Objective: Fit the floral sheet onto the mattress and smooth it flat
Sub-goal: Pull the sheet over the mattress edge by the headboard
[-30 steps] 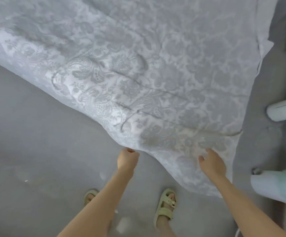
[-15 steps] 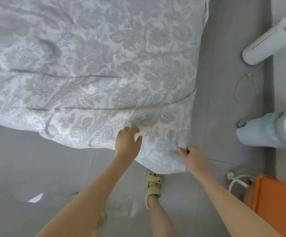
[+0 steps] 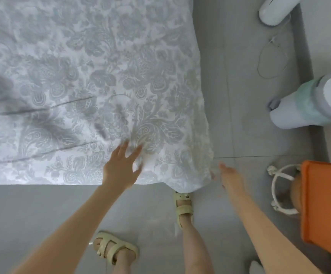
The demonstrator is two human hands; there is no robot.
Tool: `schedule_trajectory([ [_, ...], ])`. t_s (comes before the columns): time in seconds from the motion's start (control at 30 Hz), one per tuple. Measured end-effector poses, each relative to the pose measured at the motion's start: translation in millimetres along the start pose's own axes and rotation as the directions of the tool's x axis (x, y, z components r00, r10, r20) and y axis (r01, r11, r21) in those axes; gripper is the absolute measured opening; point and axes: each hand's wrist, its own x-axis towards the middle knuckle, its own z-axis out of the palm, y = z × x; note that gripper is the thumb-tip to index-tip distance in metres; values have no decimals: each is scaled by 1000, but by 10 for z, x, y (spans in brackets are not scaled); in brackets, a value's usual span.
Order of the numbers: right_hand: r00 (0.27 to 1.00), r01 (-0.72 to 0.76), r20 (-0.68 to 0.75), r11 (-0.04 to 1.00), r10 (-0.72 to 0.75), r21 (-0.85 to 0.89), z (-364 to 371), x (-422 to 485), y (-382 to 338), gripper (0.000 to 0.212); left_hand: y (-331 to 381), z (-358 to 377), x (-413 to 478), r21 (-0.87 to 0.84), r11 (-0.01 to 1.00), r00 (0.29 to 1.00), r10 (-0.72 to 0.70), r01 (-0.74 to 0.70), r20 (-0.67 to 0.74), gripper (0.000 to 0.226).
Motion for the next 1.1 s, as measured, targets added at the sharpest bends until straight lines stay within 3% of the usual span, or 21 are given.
schedule_trajectory([
  [0.07, 960, -240, 166, 968, 225, 72, 191, 109, 1, 51, 29, -33, 20, 3, 1000, 1000, -10, 10, 2, 62],
  [0.13, 855, -452, 373, 872, 361, 191, 374, 176, 6, 44, 95, -78, 58, -12, 1000, 999, -29, 29, -24, 57],
  [0.2, 793, -547, 510, 758, 334, 354, 530, 274, 64, 36, 195, -111, 123, -3, 998, 988, 63, -64, -145, 47],
  [0.27, 810, -565, 489, 656, 325, 500, 553, 295, 178, 33, 323, -107, 209, 39, 976, 947, 218, -215, -237, 46],
  [0.3, 864, -496, 411, 637, 292, 590, 478, 281, 279, 29, 405, -113, 252, 50, 963, 937, 270, -266, -221, 48],
  [0.37, 964, -233, 60, 710, 260, 664, 187, 157, 475, 25, 592, -115, 336, 58, 954, 950, 298, -294, -93, 57],
  [0.4, 973, -62, -133, 771, 188, 633, 25, 33, 555, 32, 679, -110, 385, 73, 958, 960, 280, -278, -6, 61],
  [0.47, 896, 274, -433, 893, -103, 356, -312, -451, 543, 42, 822, -106, 462, 140, 964, 967, 206, -228, 152, 68],
  [0.5, 827, 396, -486, 907, -284, 144, -385, -674, 505, 41, 863, -103, 484, 157, 966, 967, 176, -206, 186, 70],
  [0.57, 692, 527, -445, 819, -568, -225, -343, -891, 530, 38, 877, -85, 486, 182, 964, 966, 157, -196, 207, 73],
  [0.6, 717, 510, -361, 802, -596, -312, -287, -905, 534, 40, 867, -76, 480, 211, 954, 964, 171, -214, 204, 75],
  [0.67, 906, 335, -137, 876, -401, -346, -239, -757, 535, 45, 850, -72, 475, 260, 935, 961, 194, -242, 196, 76],
  [0.7, 950, 244, -98, 899, -297, -363, -243, -628, 583, 47, 847, -77, 478, 269, 932, 961, 195, -244, 196, 76],
  [0.77, 956, 146, -189, 924, -224, -353, -277, -401, 655, 49, 865, -85, 481, 271, 932, 961, 191, -241, 198, 76],
  [0.83, 942, 120, -279, 965, -185, -235, -224, -139, 674, 50, 876, -79, 474, 277, 931, 963, 192, -239, 187, 76],
  [0.87, 955, 111, -258, 981, -149, -158, -152, 28, 671, 47, 878, -76, 473, 282, 929, 964, 194, -241, 183, 76],
  [0.93, 997, 37, -74, 999, -36, 20, 17, 389, 648, 47, 875, -71, 470, 280, 930, 965, 191, -237, 181, 76],
  [1.0, 987, -93, 146, 983, 69, 161, 164, 641, 579, 65, 869, -66, 477, 277, 931, 965, 192, -236, 178, 75],
  [1.1, 941, -201, 300, 971, 156, 126, 369, 764, 503, 82, 881, -41, 481, 299, 924, 967, 198, -240, 163, 74],
])
